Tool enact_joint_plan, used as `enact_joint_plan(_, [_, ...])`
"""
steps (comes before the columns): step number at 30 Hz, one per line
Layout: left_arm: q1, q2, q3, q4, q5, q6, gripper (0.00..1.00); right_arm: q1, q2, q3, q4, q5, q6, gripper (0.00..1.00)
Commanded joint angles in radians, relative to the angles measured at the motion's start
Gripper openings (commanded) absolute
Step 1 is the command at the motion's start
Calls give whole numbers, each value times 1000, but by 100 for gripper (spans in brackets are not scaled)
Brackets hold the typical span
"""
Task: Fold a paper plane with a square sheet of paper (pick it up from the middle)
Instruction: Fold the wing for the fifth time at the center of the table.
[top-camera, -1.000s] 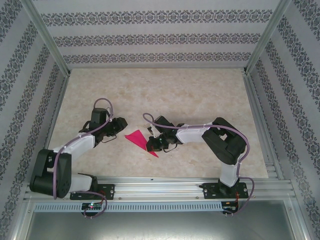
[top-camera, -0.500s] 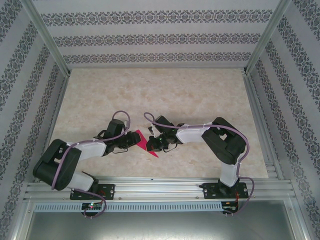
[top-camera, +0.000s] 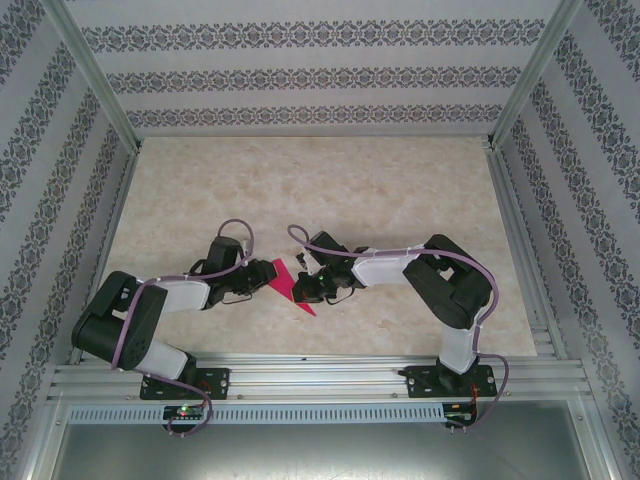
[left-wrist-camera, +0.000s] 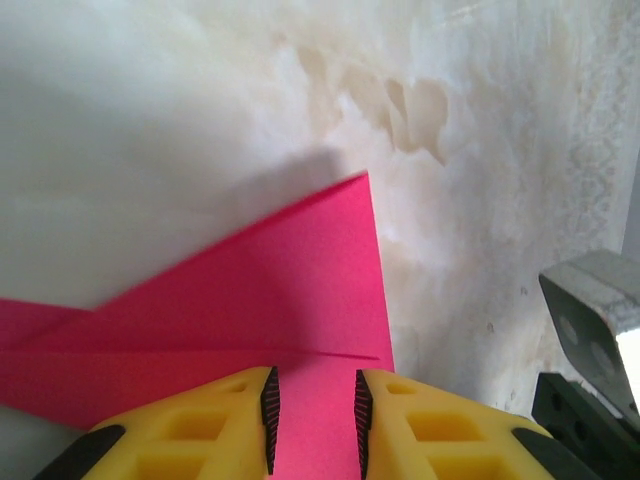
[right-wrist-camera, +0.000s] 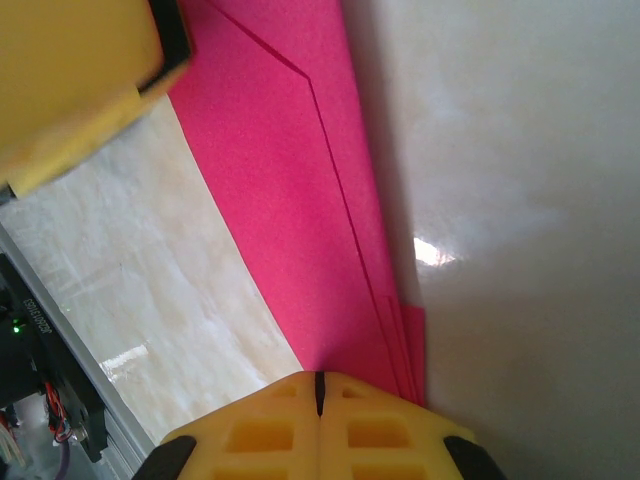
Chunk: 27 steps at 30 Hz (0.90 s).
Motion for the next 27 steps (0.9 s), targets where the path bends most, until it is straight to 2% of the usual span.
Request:
enact_joint_plan(1, [72, 15, -22, -11, -110, 34, 31, 0, 76, -49, -161, 88, -10, 0])
enact_joint_plan(9, [189, -42, -53, -17, -83, 2, 32, 0, 75, -61, -143, 85, -3, 0])
enact_joint_plan(17, [193, -225, -16, -139, -49, 10, 36, 3, 65, -82, -97, 78, 23, 0])
enact_joint_plan(21, [143, -313, 3, -167, -11, 4, 38, 5, 58, -93, -60, 83, 52, 0])
enact_joint_plan(27, [-8, -304, 17, -144, -72, -5, 38, 17, 73, -100, 14, 86, 123, 0])
